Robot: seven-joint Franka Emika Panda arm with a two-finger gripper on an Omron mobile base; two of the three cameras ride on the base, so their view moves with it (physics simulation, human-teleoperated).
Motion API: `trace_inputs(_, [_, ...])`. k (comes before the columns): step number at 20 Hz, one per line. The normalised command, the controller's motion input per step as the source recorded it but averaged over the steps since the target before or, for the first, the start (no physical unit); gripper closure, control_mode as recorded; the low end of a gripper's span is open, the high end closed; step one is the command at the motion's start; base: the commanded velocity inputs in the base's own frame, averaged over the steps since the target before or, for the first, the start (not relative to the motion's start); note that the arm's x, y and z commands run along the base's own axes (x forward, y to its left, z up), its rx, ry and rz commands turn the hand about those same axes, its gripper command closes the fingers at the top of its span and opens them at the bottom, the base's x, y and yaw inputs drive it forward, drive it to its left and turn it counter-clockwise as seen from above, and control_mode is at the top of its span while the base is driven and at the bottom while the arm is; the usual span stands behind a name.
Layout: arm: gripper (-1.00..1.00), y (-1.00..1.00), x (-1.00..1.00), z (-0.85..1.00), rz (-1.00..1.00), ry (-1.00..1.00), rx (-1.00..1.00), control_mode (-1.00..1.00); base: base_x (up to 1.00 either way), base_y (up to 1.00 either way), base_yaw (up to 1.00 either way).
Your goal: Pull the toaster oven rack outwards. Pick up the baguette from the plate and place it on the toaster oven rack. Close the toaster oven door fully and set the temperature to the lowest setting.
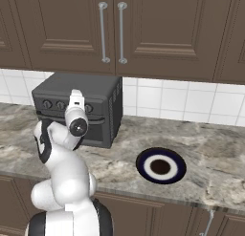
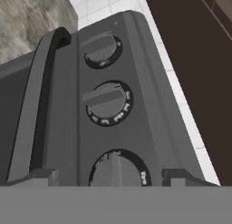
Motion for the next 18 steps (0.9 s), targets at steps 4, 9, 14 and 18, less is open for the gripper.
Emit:
trace_inputs(4, [-1.0,0.08,0.13,-0.26,-0.02,-0.07,0.0,-1.0,0.0,0.0,0.0])
trace_inputs(9, [-1.0,0.05,0.12,-0.28,-0.03,-0.08,0.0,-1.0,0.0,0.0,0.0])
trace_inputs(14, [-1.0,0.11,0.06,-0.33,-0.04,-0.09,0.0,-1.0,0.0,0.0,0.0])
trace_inputs(18, [1.0,0.18,0.01,-0.3,-0.07,-0.09,0.0,-1.0,0.0,0.0,0.0])
